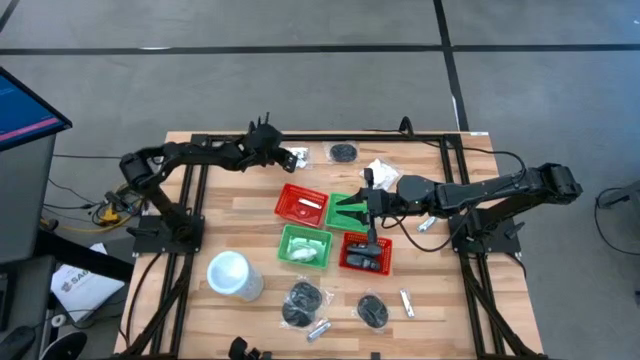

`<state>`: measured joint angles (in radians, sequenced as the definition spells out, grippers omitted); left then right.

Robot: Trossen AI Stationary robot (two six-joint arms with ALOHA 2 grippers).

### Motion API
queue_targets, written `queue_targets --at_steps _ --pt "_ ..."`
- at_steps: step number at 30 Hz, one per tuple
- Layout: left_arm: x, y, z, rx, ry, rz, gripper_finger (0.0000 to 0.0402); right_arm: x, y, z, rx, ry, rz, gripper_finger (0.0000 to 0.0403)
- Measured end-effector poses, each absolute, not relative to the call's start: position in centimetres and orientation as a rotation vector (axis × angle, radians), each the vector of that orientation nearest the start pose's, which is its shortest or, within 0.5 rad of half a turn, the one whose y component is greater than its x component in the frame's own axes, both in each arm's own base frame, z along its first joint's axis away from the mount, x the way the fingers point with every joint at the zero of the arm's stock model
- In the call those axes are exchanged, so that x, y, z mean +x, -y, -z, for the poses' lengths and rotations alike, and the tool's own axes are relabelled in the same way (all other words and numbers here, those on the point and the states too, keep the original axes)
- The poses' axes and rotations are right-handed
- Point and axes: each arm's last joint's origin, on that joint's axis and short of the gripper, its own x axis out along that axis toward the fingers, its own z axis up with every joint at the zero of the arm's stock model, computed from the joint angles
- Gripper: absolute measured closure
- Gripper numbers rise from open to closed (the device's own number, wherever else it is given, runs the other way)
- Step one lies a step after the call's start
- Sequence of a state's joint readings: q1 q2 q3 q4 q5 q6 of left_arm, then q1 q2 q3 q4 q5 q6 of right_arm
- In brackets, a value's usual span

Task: Pick & Place Travel size toiletries
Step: Put the white cotton pack into the bottom left green bin

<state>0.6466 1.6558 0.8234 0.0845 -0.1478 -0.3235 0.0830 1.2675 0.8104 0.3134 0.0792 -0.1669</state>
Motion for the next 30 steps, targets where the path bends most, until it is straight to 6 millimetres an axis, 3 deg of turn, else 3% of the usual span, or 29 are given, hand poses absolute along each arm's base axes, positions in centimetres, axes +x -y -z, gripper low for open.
queue_targets --at_steps 16,30 --pt "26.7 -19.3 -13.5 -0.483 -0.674 -0.846 0.0242 28.2 -2.1 -28.6 -0.177 -0.158 -0.017 0.0326" --pt "26.6 -19.5 -13.4 -0.453 -0.673 -0.899 0.0242 28.2 -2.1 -28.6 -0.177 -0.158 -0.017 0.0326"
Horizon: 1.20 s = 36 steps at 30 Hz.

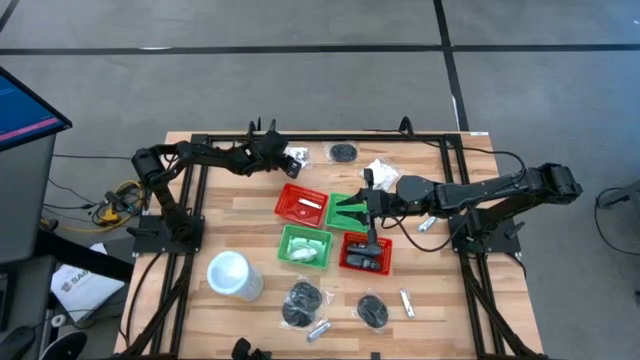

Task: Pick & Place Travel size toiletries
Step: Put the white cotton pack into the bottom left green bin

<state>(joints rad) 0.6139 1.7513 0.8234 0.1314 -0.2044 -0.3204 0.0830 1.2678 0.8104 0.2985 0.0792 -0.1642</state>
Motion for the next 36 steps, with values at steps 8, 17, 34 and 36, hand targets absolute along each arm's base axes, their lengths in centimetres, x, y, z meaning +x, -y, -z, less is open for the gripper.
queue_targets --at_steps 8,17,34,36 --pt "26.3 -19.3 -13.1 -0.481 -0.712 -0.914 0.0243 28.2 -2.1 -28.5 -0.178 -0.164 -0.017 0.0326" --pt "26.5 -19.1 -13.1 -0.518 -0.703 -0.892 0.0243 28.2 -2.1 -28.5 -0.178 -0.165 -0.017 0.0326" --pt "26.9 -19.1 -11.2 -0.526 -0.739 -0.901 0.0243 28.2 -2.1 -28.4 -0.178 -0.172 -0.018 0.0326" --pt "26.9 -19.1 -11.2 -0.526 -0.738 -0.901 0.0243 28.2 -2.1 -28.4 -0.179 -0.177 -0.018 0.0326"
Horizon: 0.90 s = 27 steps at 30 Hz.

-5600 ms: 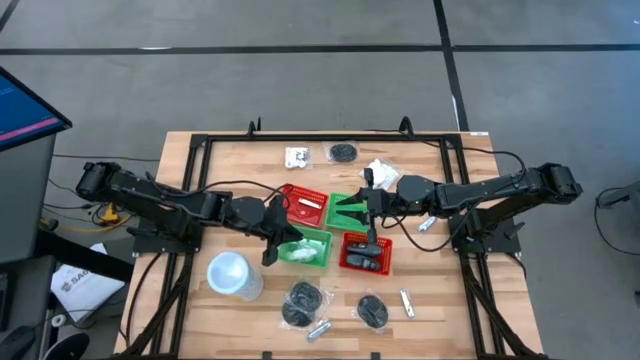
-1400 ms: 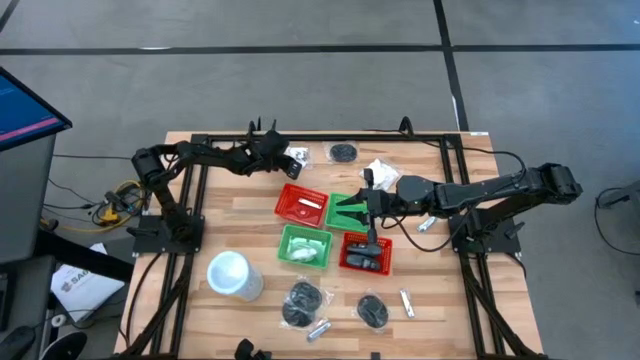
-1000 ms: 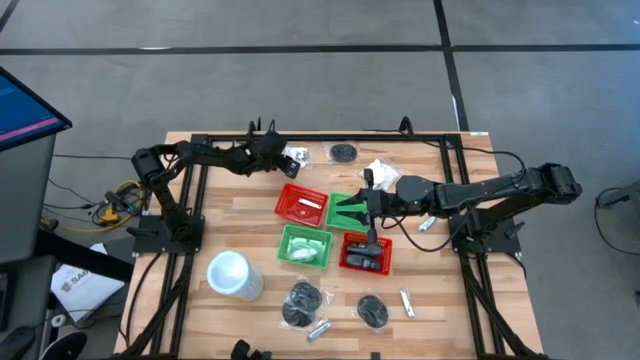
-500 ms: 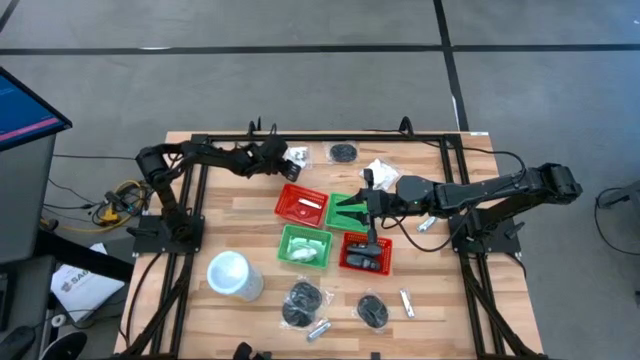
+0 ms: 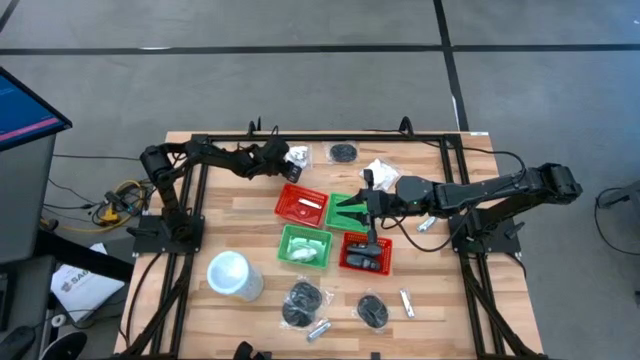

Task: Pick & Place Travel size toiletries
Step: Put the white cotton pack into the bottom left green bin

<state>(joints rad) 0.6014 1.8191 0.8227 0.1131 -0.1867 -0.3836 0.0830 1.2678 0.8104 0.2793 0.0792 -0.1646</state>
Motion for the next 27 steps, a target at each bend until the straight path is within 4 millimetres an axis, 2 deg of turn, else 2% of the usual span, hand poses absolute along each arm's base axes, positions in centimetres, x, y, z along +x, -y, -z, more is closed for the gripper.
queue_targets --at_steps 17,21,27 --pt "26.91 -19.11 -11.26 -0.522 -0.729 -0.904 0.0252 28.17 -2.11 -28.28 -0.179 -0.188 -0.019 0.0326" --pt "26.91 -19.10 -11.26 -0.521 -0.730 -0.904 0.0294 28.17 -2.11 -28.28 -0.179 -0.188 -0.019 0.0326" --pt "26.91 -19.11 -11.30 -0.488 -0.744 -0.890 0.0389 28.17 -2.11 -28.28 -0.179 -0.188 -0.019 0.0326"
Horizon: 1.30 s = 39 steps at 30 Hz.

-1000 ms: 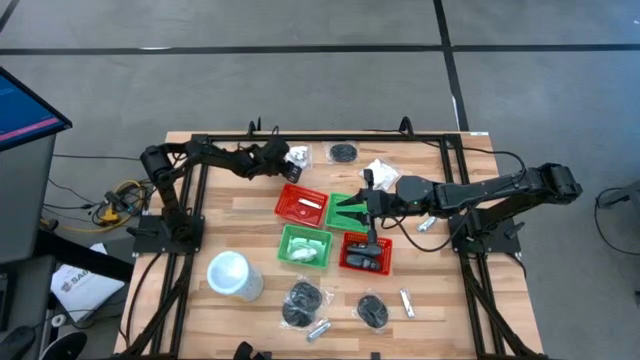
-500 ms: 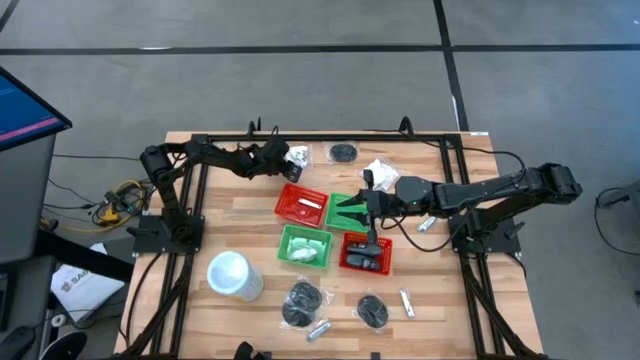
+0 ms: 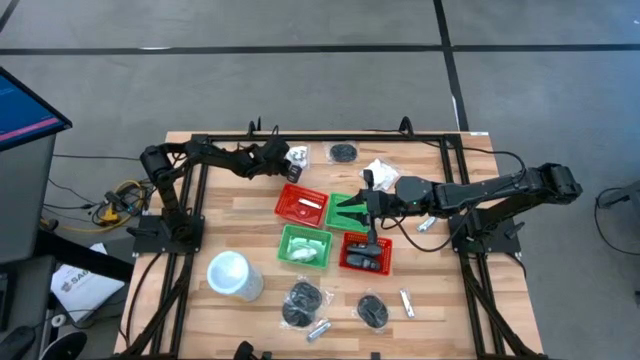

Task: Pick & Place Travel size toiletries
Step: Put the white cotton pack into the bottom left green bin

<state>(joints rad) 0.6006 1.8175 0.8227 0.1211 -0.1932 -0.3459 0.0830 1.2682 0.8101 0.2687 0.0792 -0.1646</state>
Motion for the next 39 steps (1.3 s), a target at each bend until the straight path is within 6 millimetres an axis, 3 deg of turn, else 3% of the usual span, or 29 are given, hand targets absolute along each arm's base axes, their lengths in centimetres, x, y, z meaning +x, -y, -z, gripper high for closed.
queue_targets --at_steps 21,28,39 --pt "27.2 -18.7 -12.0 -0.475 -0.731 -0.866 0.0401 28.2 -2.1 -28.2 -0.180 -0.194 -0.020 0.0326" --pt "27.1 -17.6 -16.0 -0.422 -0.620 -0.831 0.0401 28.2 -2.1 -28.2 -0.180 -0.194 -0.020 0.0326" --pt "26.3 -13.9 -22.3 -0.341 -0.486 -0.750 0.0401 28.2 -2.1 -28.2 -0.180 -0.194 -0.020 0.0326"
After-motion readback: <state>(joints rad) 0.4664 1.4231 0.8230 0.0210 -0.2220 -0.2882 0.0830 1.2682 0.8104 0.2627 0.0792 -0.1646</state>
